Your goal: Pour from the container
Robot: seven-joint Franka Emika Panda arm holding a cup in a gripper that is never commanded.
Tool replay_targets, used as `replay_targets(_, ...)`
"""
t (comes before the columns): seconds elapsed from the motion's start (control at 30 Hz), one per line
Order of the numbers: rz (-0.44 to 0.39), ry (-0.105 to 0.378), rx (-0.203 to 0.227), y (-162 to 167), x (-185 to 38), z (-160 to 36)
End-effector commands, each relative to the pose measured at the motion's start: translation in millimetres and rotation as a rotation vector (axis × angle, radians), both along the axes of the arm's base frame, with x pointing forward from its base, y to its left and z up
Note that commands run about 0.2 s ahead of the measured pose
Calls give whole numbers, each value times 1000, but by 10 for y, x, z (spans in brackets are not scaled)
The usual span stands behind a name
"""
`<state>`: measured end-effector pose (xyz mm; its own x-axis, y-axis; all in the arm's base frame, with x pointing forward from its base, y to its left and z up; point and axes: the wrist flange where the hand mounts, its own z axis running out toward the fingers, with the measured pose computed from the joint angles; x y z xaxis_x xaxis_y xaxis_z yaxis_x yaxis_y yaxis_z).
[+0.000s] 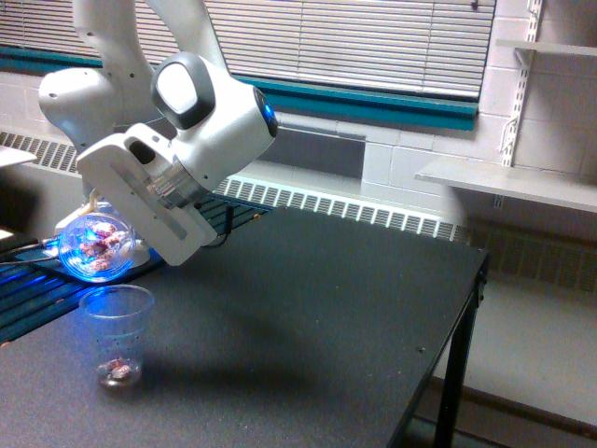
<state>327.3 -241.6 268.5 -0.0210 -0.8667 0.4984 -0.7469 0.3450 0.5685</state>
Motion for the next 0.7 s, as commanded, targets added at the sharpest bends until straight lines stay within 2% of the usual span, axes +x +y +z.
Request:
replay_targets(0.03, 27, 33, 7, 29, 34, 1)
replay_targets(0.7, 32, 83, 21, 70, 19, -93)
